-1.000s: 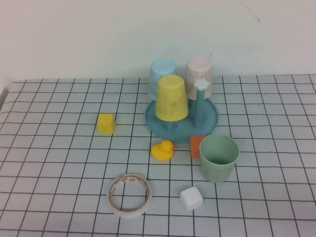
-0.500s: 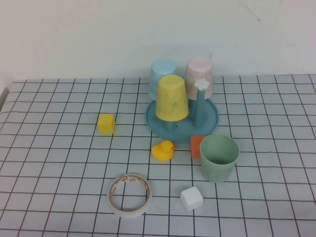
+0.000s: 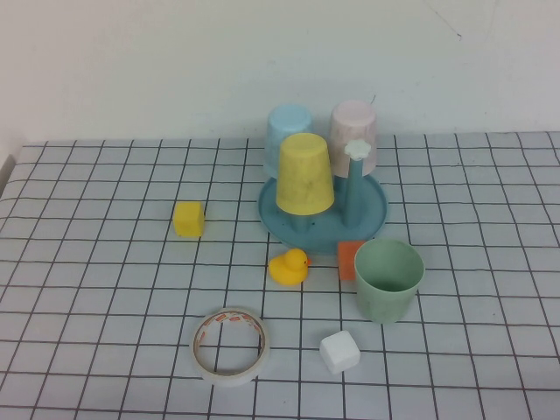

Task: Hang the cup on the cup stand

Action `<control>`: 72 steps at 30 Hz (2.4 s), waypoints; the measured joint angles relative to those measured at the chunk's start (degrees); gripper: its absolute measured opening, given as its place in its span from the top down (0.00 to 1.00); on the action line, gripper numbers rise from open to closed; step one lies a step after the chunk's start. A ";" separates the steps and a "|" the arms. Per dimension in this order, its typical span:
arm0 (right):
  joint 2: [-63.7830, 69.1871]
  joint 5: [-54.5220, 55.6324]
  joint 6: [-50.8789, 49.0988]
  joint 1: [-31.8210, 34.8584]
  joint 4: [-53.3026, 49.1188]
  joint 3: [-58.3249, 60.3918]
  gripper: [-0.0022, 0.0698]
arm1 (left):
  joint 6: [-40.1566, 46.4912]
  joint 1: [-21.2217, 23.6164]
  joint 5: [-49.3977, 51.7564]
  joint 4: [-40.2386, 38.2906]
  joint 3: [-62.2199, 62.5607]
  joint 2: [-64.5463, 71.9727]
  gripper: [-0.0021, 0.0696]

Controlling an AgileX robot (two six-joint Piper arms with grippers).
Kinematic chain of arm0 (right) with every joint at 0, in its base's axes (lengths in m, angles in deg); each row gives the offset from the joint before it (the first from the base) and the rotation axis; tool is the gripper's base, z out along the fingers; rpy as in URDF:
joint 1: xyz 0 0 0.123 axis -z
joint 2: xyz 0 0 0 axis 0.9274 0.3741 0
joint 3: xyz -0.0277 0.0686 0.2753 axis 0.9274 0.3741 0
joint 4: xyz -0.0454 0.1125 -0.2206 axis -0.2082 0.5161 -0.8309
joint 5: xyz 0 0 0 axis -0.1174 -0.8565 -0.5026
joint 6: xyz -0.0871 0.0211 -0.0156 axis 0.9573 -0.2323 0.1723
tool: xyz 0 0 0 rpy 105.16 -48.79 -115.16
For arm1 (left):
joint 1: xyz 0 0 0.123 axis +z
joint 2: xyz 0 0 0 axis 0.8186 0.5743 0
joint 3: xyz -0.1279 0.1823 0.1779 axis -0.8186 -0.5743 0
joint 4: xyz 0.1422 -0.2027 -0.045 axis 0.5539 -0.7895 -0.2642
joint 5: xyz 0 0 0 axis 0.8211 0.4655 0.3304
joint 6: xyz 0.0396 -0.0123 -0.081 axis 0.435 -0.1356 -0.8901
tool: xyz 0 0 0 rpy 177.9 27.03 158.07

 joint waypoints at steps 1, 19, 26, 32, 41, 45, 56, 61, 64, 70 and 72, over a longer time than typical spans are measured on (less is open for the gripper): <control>0.00 -0.14 0.00 0.00 0.00 -0.08 0.97 | 0.00 0.00 0.00 0.00 0.00 0.00 0.97; 0.00 -0.60 -0.27 0.00 -0.10 -0.22 0.97 | 0.00 0.00 0.00 0.00 0.00 0.00 0.97; 0.00 -0.60 -0.40 0.00 -0.10 -0.22 0.97 | 0.00 0.00 0.00 0.00 0.00 0.00 0.97; 0.00 -0.65 -0.40 0.00 -0.12 -0.22 0.97 | 0.00 0.00 1.05 0.00 -1.85 0.00 0.97; 0.00 -0.65 -0.40 0.00 -0.22 -0.22 0.97 | -5.96 0.00 11.62 -18.18 -1.90 0.00 0.97; 0.00 -0.74 -0.40 0.00 -0.22 -0.22 0.97 | -8.99 0.00 18.94 -33.46 -1.90 0.00 0.97; 0.00 -0.74 -0.40 0.00 -0.22 -0.22 0.97 | 1.18 0.00 30.39 -67.34 -1.90 0.00 0.97; 0.00 -0.74 -0.40 0.00 -0.22 -0.22 0.97 | 15.54 0.00 30.61 -69.86 -1.90 -0.60 0.97; 0.00 -0.74 -0.40 0.00 -0.22 -0.22 0.97 | 24.12 0.00 31.08 -74.06 -1.90 -3.79 0.97; 0.00 -0.74 -0.40 0.00 -0.22 -0.22 0.97 | 42.34 0.00 39.09 -90.12 -1.90 -14.27 0.97; 0.00 -0.74 -0.40 0.00 -0.22 -0.22 0.97 | 44.55 0.12 41.31 -93.36 -1.90 -14.98 0.97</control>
